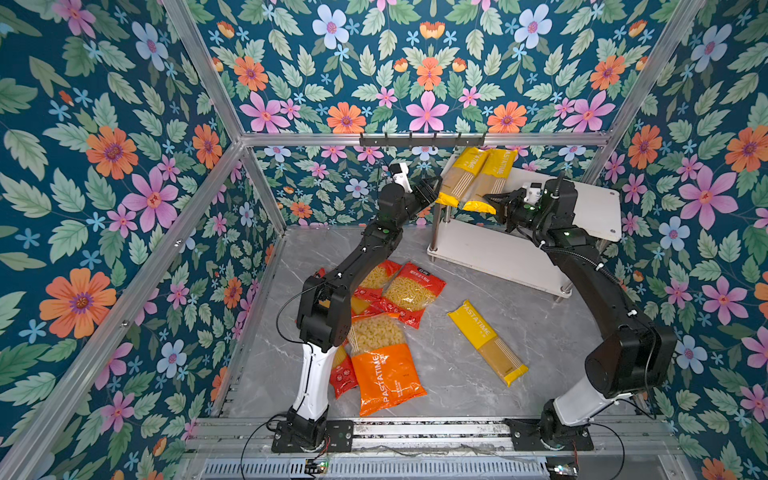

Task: Place and organize the pasta boxes and bags onto the shelf
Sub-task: 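Set the yellow pack on the upper shelf beside the first pack with the right gripper, then release the pack and move the right gripper down to the third yellow pack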

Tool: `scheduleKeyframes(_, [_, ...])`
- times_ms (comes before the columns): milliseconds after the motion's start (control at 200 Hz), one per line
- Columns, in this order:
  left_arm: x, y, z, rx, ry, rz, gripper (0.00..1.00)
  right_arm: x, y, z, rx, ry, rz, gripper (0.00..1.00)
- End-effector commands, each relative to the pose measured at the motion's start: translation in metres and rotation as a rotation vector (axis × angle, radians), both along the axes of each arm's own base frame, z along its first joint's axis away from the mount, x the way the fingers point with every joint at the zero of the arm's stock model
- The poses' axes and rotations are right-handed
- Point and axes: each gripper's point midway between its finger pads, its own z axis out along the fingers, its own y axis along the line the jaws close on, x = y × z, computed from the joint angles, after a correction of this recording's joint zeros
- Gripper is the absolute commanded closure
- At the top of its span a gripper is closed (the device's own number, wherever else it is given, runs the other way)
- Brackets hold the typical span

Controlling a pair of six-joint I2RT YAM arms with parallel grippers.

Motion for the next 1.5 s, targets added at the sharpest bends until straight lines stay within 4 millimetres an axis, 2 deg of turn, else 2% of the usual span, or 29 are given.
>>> scheduleKeyframes(0, [-0.006,-0.010,-0.003,-0.002,0.001,-0.035,0.45,0.003,0.001,0.021,-0.021,-0.093,0.010,0.97])
scheduleKeyframes(205, [-0.010,-0.004,0.005,0.013,-0.024,-0.012,0.42,-0.001,-0.007,0.004,-0.035,-0.039,0.028,0.68])
scheduleKeyframes(320, [-0.011,-0.005,0.004,0.017,-0.024,-0.024,0.39,-0.007,-0.012,0.003,-0.035,-0.037,0.032,0.54])
scheduleKeyframes(490, [-0.015,-0.005,0.003,0.013,-0.024,-0.033,0.38,-0.019,-0.016,0.002,-0.044,-0.039,0.044,0.42])
scheduleKeyframes(615, [-0.018,-0.006,0.006,0.002,-0.026,-0.045,0.39,-0.027,-0.017,0.000,-0.069,-0.032,0.045,0.42])
scheduleKeyframes(700, [-0.021,-0.010,0.006,-0.001,-0.027,-0.054,0.39,-0.026,-0.019,-0.003,-0.098,-0.025,0.032,0.50])
scheduleKeyframes(760, [-0.022,-0.012,0.007,-0.003,-0.030,-0.056,0.40,-0.023,-0.020,-0.003,-0.109,-0.024,0.028,0.62])
scheduleKeyframes(855, [-0.023,-0.013,0.008,-0.003,-0.031,-0.059,0.40,-0.016,-0.019,-0.002,-0.107,-0.028,0.036,0.73])
scheduleKeyframes(1010, [-0.025,-0.010,0.009,0.021,-0.038,-0.053,0.40,-0.012,-0.015,-0.004,-0.097,-0.028,0.060,0.76])
scheduleKeyframes(1080, [-0.028,-0.008,0.011,0.035,-0.044,-0.052,0.37,-0.016,-0.014,-0.004,-0.093,-0.035,0.070,0.69])
scheduleKeyframes(1150, [-0.032,-0.004,0.012,0.051,-0.051,-0.048,0.32,-0.025,-0.015,-0.001,-0.102,-0.049,0.081,0.54])
scheduleKeyframes(1250, [-0.039,0.003,0.012,0.073,-0.050,-0.043,0.26,-0.043,-0.017,0.004,-0.123,-0.080,0.107,0.41])
scheduleKeyframes(1370, [-0.053,0.018,0.007,0.100,-0.043,-0.028,0.23,-0.072,-0.016,-0.004,-0.178,-0.078,0.140,0.35])
scheduleKeyframes(1495, [-0.073,0.039,-0.006,0.156,-0.025,0.016,0.23,-0.105,-0.021,-0.031,-0.240,-0.038,0.142,0.34])
